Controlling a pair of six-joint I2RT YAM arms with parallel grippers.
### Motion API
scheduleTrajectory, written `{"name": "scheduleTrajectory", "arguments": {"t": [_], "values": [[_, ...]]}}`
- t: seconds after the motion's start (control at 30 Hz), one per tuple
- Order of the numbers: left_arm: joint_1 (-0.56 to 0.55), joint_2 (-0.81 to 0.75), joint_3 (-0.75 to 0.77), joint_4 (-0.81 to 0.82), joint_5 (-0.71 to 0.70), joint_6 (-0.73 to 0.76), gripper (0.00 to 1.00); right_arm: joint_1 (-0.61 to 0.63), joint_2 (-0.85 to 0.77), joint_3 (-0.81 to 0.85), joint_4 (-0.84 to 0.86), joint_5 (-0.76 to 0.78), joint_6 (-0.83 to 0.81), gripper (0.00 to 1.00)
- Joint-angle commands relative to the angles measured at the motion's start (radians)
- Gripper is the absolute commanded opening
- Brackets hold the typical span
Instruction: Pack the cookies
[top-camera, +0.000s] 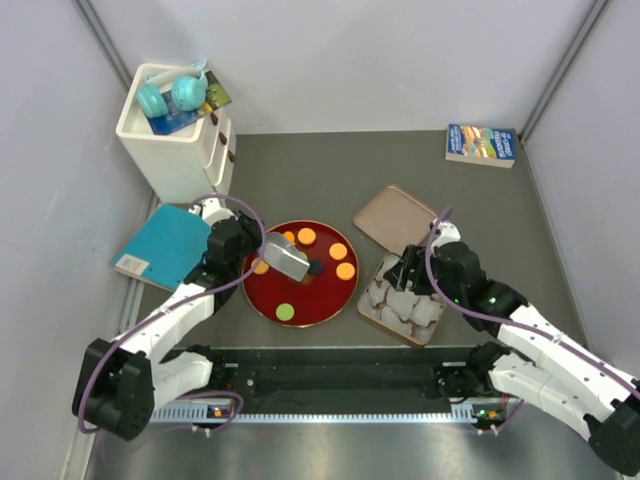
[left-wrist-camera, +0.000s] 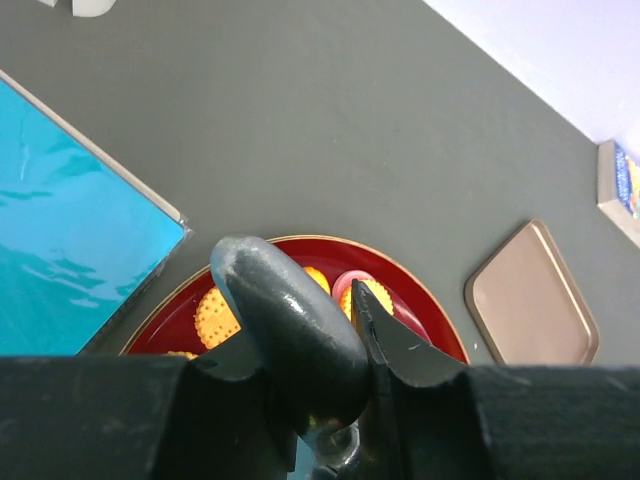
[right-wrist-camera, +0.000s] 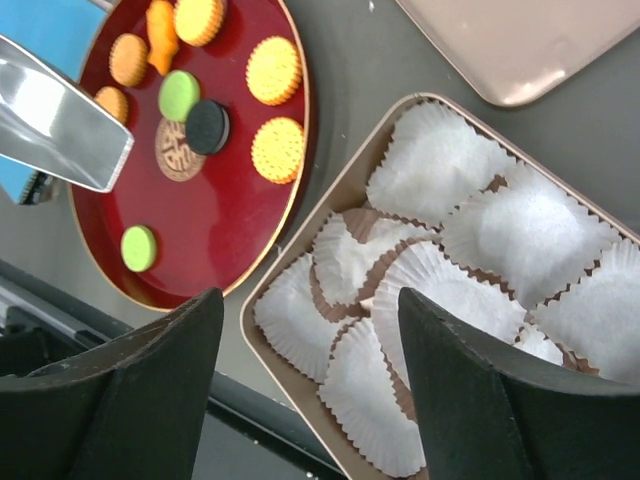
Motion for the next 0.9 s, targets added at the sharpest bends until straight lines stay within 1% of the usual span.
{"name": "scheduleTrajectory", "arguments": {"t": [0.0, 0.17, 0.23, 0.27, 0.37, 0.47, 0.53, 0.7, 0.87], "values": [[0.004, -0.051, 0.018, 0.092, -0.022, 0.006, 0.0, 0.018, 0.026, 0.022, 0.023, -0.006, -0.006, 0.68], [0.009, -0.05, 0.006, 0.103, -0.029, -0.002, 0.0, 0.105, 0.057, 0.023, 0.037, 0.015, 0.005, 0.68], [0.01, -0.036, -0.015, 0.141, -0.045, -0.004, 0.0, 0.132, 0.072, 0.025, 0.051, 0.026, 0.011, 0.68], [0.01, -0.016, -0.02, 0.193, -0.06, -0.005, 0.0, 0.141, 0.089, 0.022, 0.066, 0.018, 0.02, 0.68], [0.012, 0.042, -0.011, 0.259, -0.063, 0.007, 0.0, 0.182, 0.121, 0.02, 0.128, 0.003, 0.039, 0.68], [0.012, 0.087, 0.003, 0.305, -0.057, 0.032, 0.0, 0.247, 0.18, 0.039, 0.171, 0.017, 0.04, 0.67], [0.012, 0.104, 0.006, 0.308, -0.071, 0.061, 0.0, 0.289, 0.23, 0.048, 0.195, 0.028, 0.039, 0.67], [0.012, 0.084, -0.026, 0.302, -0.105, 0.097, 0.0, 0.342, 0.336, 0.085, 0.238, 0.029, 0.04, 0.67], [0.012, 0.064, -0.087, 0.363, -0.149, 0.108, 0.0, 0.351, 0.442, 0.118, 0.282, 0.025, 0.045, 0.67]]}}
